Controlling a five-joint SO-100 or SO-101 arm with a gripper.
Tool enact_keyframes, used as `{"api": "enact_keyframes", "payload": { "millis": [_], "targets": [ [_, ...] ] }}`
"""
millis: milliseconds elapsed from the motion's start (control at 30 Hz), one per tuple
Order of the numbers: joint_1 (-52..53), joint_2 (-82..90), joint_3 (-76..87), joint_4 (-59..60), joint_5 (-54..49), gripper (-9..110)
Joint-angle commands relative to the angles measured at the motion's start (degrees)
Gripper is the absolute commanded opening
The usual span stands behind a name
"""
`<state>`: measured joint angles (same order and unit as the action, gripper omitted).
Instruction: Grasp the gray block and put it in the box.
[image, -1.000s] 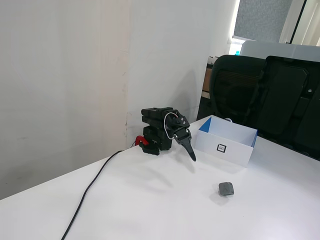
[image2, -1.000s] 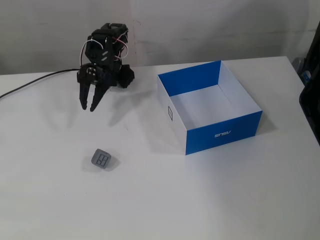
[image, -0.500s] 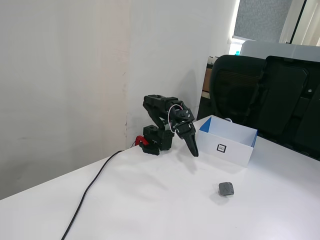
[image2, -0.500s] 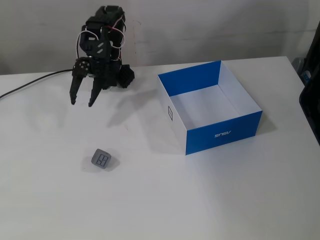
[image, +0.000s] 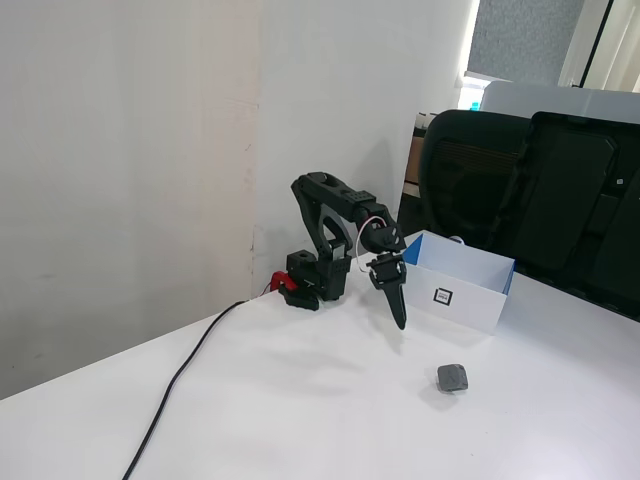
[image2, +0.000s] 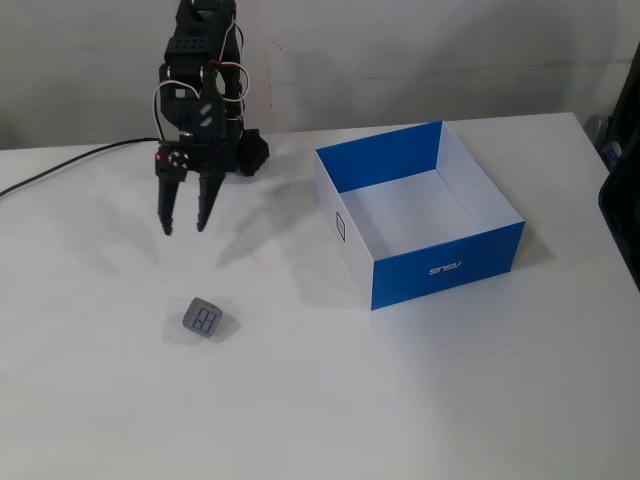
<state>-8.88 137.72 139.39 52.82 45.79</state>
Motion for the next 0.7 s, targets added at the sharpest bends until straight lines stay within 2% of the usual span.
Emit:
{"api": "enact_keyframes", "payload": {
  "millis": [0,267,667],
  "targets": [
    [3.08,-3.25,-6.33,-1.67,0.62,18],
    [7.03,-10.11,-12.22,0.62,0.62,20],
    [7.21,-14.85,-22.94,9.05,4.31,23]
  ]
}}
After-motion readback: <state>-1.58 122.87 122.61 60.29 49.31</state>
